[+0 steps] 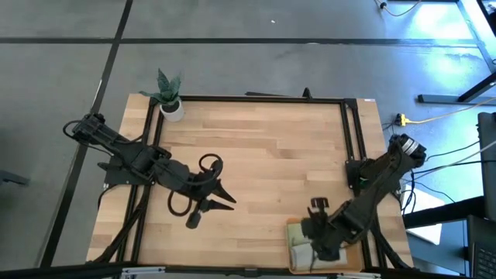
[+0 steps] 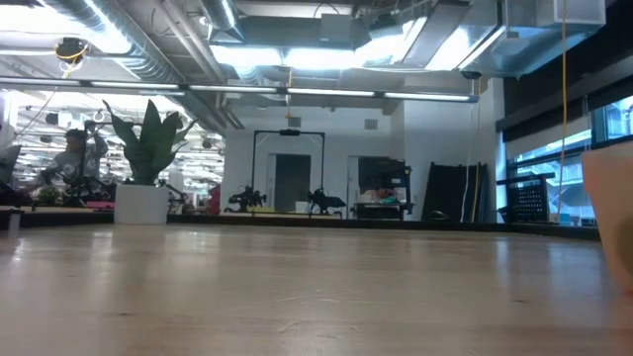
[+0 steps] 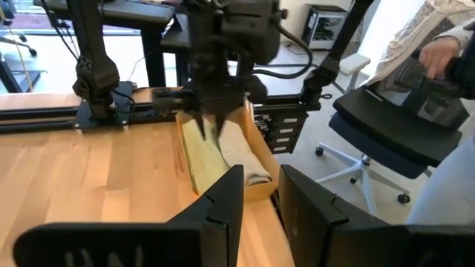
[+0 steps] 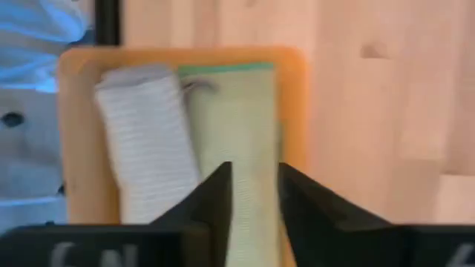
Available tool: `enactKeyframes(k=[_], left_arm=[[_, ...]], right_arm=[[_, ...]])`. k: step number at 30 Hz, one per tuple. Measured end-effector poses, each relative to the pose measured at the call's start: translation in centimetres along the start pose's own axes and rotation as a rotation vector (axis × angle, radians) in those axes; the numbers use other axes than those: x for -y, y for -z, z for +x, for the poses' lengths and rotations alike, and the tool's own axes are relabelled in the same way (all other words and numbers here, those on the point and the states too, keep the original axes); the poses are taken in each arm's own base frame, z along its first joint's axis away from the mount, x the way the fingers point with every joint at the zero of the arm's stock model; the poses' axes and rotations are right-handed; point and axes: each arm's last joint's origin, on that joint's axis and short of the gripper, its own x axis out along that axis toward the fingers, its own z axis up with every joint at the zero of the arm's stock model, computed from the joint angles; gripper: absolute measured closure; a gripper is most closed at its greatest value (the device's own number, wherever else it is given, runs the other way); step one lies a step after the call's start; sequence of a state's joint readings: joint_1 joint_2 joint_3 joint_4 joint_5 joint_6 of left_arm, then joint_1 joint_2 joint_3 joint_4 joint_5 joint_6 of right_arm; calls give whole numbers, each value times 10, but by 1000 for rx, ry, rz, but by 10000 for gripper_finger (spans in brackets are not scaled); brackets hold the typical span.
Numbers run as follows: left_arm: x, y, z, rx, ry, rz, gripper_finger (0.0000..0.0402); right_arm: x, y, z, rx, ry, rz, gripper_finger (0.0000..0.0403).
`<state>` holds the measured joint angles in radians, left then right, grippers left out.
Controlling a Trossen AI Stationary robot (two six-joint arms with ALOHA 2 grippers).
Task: Roll microfiber towels into tight, uniform cylinder then place into a basket
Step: Return to Home Position
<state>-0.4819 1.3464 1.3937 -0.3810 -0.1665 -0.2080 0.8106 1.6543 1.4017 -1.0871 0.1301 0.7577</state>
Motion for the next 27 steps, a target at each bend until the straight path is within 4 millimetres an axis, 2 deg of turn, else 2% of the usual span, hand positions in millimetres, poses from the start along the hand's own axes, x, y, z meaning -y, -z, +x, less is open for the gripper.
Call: enactKeyframes(k=[6, 8, 11, 14, 19, 22, 27], left_arm=[[1, 2, -1, -20, 1, -14, 339], [-2, 3, -3, -38, -8, 22, 358], [-5, 4, -7, -57, -17, 120, 392], [-11, 0, -22, -45, -47, 163, 395], [-25, -6, -71, -33, -142, 184, 400], [-35, -1, -101, -40, -165, 170, 400], [-50, 27, -128, -2, -206, 146, 401]], right_arm=[[25, -22, -17, 24, 93, 16, 387], [36, -29, -26, 51, 142, 2, 394], [57, -37, -49, 111, 168, 33, 390], [76, -38, -78, 208, 160, 47, 397], [110, -19, -126, 394, 171, 74, 394], [130, -3, -147, 531, 165, 101, 398], [153, 25, -159, 777, 83, 93, 398]])
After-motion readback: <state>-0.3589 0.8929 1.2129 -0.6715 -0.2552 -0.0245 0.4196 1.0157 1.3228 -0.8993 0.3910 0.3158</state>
